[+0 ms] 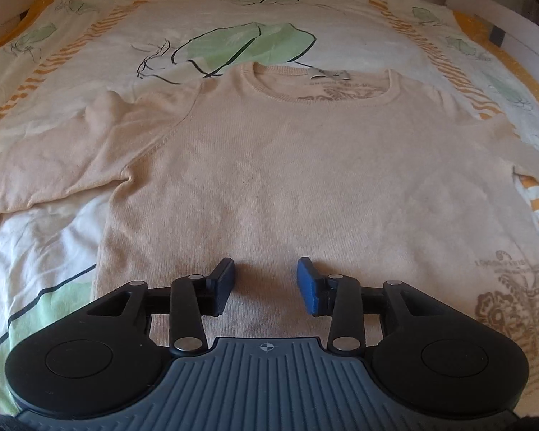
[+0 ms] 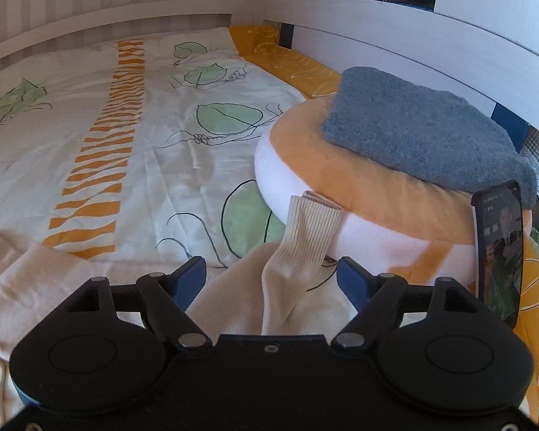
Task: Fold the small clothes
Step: 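Close the right gripper on the sleeve cuff, then fold the held sleeve across the sweater body and open the right gripper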
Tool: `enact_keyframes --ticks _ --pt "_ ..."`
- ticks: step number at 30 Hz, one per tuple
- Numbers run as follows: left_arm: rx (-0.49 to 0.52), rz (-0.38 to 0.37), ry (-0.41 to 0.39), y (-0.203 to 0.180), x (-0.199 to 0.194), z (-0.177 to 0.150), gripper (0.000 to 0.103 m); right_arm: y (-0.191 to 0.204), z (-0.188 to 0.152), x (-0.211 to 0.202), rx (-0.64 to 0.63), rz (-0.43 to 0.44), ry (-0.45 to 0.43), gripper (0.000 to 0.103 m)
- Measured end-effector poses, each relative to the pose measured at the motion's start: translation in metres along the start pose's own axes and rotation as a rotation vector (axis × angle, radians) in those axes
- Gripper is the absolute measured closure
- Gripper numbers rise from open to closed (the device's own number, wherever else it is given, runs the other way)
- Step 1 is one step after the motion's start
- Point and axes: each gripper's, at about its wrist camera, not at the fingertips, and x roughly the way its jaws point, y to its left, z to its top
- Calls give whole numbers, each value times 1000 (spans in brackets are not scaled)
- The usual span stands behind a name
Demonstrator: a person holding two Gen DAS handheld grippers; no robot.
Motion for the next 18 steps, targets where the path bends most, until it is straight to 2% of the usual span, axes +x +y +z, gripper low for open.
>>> enact_keyframes --ticks 3,6,7,8,9,10,13,15,18 --pt "14 -2 -72 1 2 -10 55 -1 1 19 19 -17 29 28" --pt "7 -18 -158 4 2 -22 51 -1 0 34 33 -4 72 42" --pt "12 -19 -180 4 2 -26 51 -1 -1 38 40 3 84 49" --pt "15 -19 -202 3 2 -28 50 -1 -2 40 42 4 91 65" --pt "15 -18 -211 3 2 -29 50 0 -1 40 40 1 93 75" --pt "15 -17 -212 2 1 -29 50 1 0 37 37 0 88 91" --pt "17 -14 -208 1 2 -26 49 10 9 14 37 50 29 91" --pt "16 -16 -206 1 2 -26 49 24 16 -11 21 120 -28 91" --pt "14 -17 -201 2 3 -26 49 58 20 -55 -28 273 -105 91"
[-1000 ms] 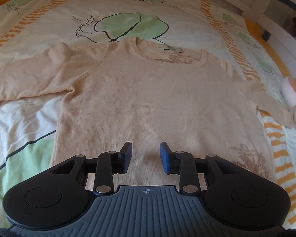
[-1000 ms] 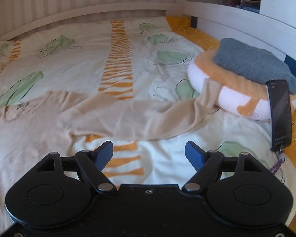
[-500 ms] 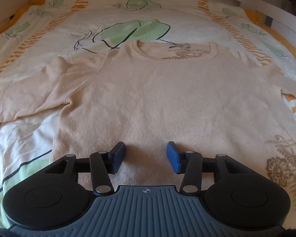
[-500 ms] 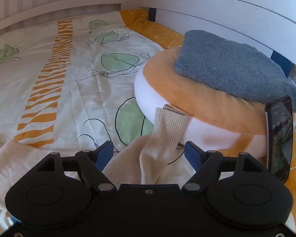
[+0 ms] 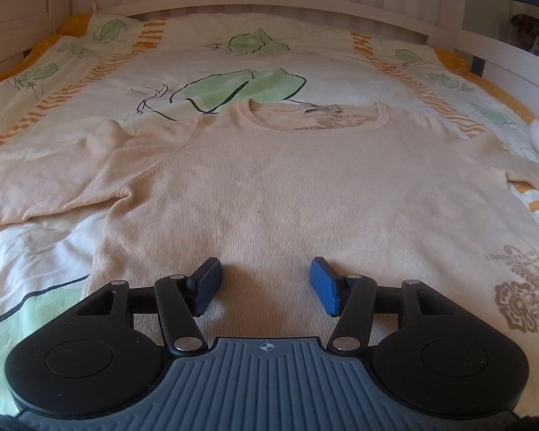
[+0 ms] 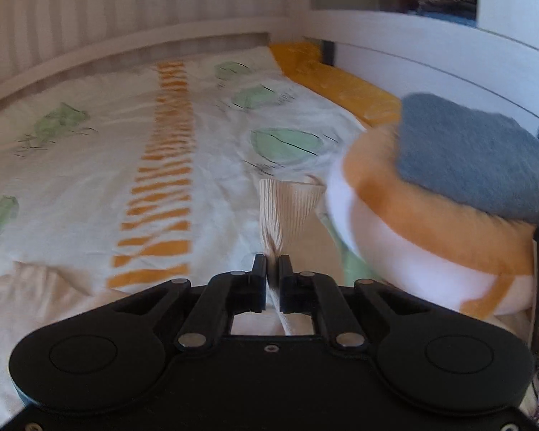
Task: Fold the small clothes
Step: 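Fold the held sleeve across the sweater body and open the right gripper, then grasp the other sleeve cuff with the left gripper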
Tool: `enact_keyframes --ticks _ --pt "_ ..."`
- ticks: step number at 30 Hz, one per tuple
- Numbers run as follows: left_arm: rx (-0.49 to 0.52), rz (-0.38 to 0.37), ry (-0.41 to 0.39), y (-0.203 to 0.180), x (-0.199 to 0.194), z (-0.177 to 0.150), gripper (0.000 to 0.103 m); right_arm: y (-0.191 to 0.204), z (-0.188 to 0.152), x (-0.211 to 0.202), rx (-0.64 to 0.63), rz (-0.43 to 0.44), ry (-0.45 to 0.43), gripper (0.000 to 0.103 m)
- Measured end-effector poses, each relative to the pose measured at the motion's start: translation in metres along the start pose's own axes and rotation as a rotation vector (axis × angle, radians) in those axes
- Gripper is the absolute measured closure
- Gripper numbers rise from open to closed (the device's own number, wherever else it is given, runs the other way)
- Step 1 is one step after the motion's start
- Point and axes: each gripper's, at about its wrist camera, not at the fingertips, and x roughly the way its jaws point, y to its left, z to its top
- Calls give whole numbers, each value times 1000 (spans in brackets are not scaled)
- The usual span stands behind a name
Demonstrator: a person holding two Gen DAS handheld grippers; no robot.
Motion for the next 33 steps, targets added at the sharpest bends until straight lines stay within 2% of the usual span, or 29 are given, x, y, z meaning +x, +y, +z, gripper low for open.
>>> enact_keyframes --ticks 4,7,12,15,16,17,18,21,22,23,24,27,29,31,33 --pt "-4 -1 11 1 1 1 49 71 -9 -33 -98 218 -34 91" --pt "-5 -3 21 2 2 2 49 116 -29 -42 -147 363 2 91" --pt "0 -2 34 3 4 4 48 163 -74 -39 -253 493 76 89" --pt "5 -3 45 3 5 6 47 170 -92 -34 -267 572 120 65" --pt "7 -4 52 3 5 7 47 169 -95 -35 -266 593 114 52" --pt "10 -4 60 3 6 9 46 166 -96 -36 -265 606 101 46" --pt "11 -3 72 3 7 11 45 161 -96 -38 -262 610 80 46" --pt "0 -7 120 3 8 21 46 147 -83 -42 -232 584 7 45" --pt "-11 -9 128 3 7 26 47 139 -78 -42 -218 560 -15 40" --pt "-25 -15 131 2 5 31 47 133 -72 -40 -206 523 -40 31" --pt "-33 -21 127 1 3 37 47 126 -68 -38 -201 478 -68 27" --pt "-21 -42 100 -13 1 57 47 106 -61 -35 -212 318 -150 19" --pt "14 -75 96 -29 4 72 47 96 -63 -36 -211 231 -205 3" --pt "35 -117 103 -45 10 85 47 86 -65 -36 -207 177 -256 1" --pt "30 -167 115 -62 22 96 47 83 -65 -35 -205 107 -269 1"
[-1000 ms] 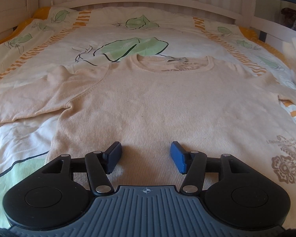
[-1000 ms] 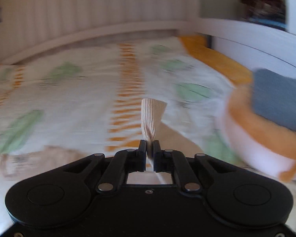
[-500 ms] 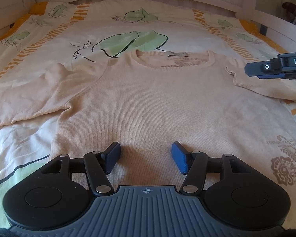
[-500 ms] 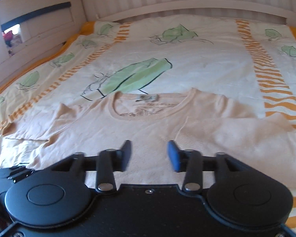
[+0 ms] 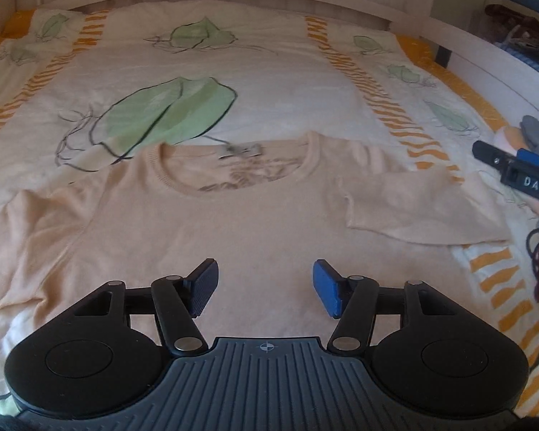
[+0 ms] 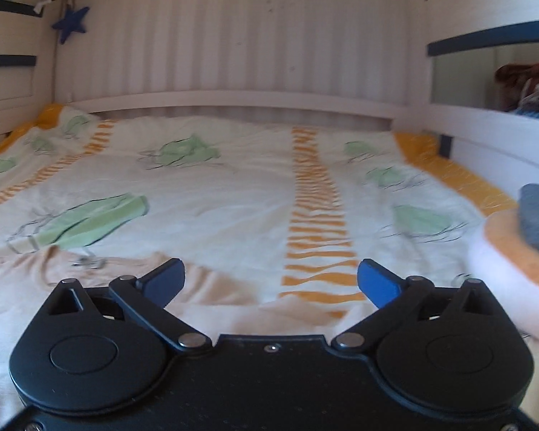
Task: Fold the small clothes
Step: 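Grasp the other sleeve cuff with the left gripper, then fold the held sleeve across the sweater body and open the left gripper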
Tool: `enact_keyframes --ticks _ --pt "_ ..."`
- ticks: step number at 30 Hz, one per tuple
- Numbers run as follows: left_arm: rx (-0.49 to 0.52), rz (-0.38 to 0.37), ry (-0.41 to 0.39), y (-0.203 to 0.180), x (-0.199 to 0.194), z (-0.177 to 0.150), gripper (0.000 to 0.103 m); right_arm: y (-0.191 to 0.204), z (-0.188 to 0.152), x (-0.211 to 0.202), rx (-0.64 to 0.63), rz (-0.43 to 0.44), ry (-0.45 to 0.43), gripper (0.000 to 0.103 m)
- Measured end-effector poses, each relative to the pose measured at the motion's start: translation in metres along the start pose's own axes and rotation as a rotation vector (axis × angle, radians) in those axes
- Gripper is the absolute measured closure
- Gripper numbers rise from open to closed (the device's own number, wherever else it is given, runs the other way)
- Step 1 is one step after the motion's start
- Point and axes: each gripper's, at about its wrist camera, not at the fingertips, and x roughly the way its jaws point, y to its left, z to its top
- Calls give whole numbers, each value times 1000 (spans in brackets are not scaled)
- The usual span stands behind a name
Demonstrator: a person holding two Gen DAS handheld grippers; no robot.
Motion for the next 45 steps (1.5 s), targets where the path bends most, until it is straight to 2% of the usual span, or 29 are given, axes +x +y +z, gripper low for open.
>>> enact_keyframes --ticks 2,3,5,10,15,19,20,22,23,26,30,32,37,45 --pt "-10 -34 10 -12 13 10 46 -2 -1 3 -6 -46 9 1" --pt "-11 -50 14 -19 19 15 46 -4 -1 5 -5 -42 21 1" --pt "5 -69 17 -32 32 23 46 -12 -2 7 30 -10 43 1" --pt "33 -103 52 -55 65 38 46 -42 -5 14 229 68 107 1" --pt "-26 -121 121 -59 96 41 47 -62 -10 16 348 84 125 1" --pt "-68 -156 116 -63 105 46 47 -67 -12 18 369 68 131 1" --pt "-81 -173 115 -63 106 48 53 -68 -12 18 376 67 133 1" --pt "-95 -181 108 -65 107 51 79 -70 -13 19 387 70 137 1" --pt "-95 -181 101 -66 106 53 98 -70 -13 19 389 70 140 1" --pt "-65 -205 27 -71 88 59 98 -71 -13 19 386 67 140 1" --pt "41 -175 -85 -76 50 66 98 -76 -15 20 411 65 146 1" --pt "56 -151 -127 -71 34 70 98 -80 -16 20 429 68 150 1" --pt "-15 -124 -169 -39 9 81 98 -84 -18 22 452 71 162 1" --pt "-107 4 -211 24 -15 86 98 -84 -22 28 467 98 207 1"
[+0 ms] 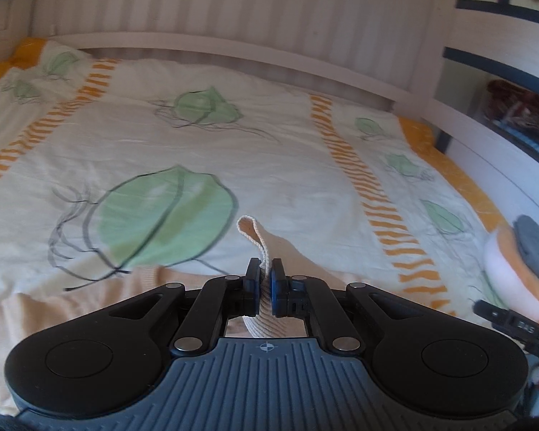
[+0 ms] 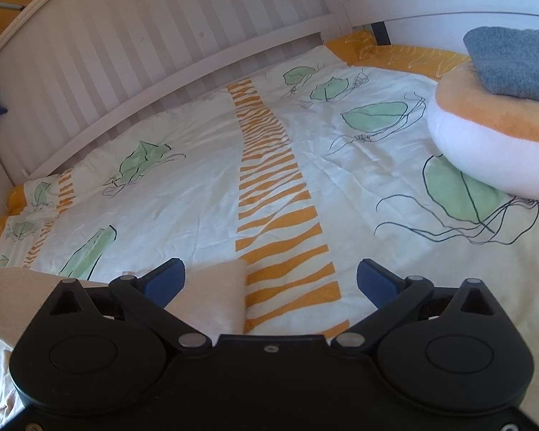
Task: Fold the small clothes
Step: 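Fold the held sleeve across the sweater body and open the left gripper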
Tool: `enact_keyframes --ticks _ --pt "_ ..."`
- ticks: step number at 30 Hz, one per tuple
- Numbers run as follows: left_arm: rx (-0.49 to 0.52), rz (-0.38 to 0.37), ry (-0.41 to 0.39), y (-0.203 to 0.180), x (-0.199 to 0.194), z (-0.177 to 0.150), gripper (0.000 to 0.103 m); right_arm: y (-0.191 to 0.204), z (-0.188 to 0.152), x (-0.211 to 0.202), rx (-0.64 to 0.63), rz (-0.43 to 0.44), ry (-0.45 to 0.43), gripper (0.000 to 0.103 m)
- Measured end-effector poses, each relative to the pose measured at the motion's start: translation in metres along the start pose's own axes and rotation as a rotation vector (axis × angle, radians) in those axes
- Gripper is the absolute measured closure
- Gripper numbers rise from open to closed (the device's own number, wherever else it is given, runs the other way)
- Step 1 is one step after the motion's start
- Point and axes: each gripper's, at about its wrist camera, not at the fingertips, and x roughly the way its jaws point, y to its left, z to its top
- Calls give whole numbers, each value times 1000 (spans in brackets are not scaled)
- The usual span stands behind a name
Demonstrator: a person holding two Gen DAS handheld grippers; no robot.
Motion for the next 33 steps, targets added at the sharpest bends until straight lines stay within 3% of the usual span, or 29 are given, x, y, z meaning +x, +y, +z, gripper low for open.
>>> enact_keyframes --ticks 6,17,18,20,23,28,33 --pt "-61 99 23 44 1 -5 98 5 -4 6 -25 5 32 1" --pt "-151 211 82 97 2 -30 98 16 -12 17 -70 41 85 2" --pt "-156 205 94 99 4 -31 98 17 -12 19 -71 54 90 4" --pt "-167 184 118 103 10 -36 98 20 -15 22 -73 99 105 22" --pt "-183 173 154 106 22 -46 97 26 -18 31 -70 162 135 39" --pt "-185 197 212 112 42 -67 97 37 -25 38 -120 175 151 41" --pt "-180 225 197 122 47 -82 89 43 -31 42 -158 158 177 41"
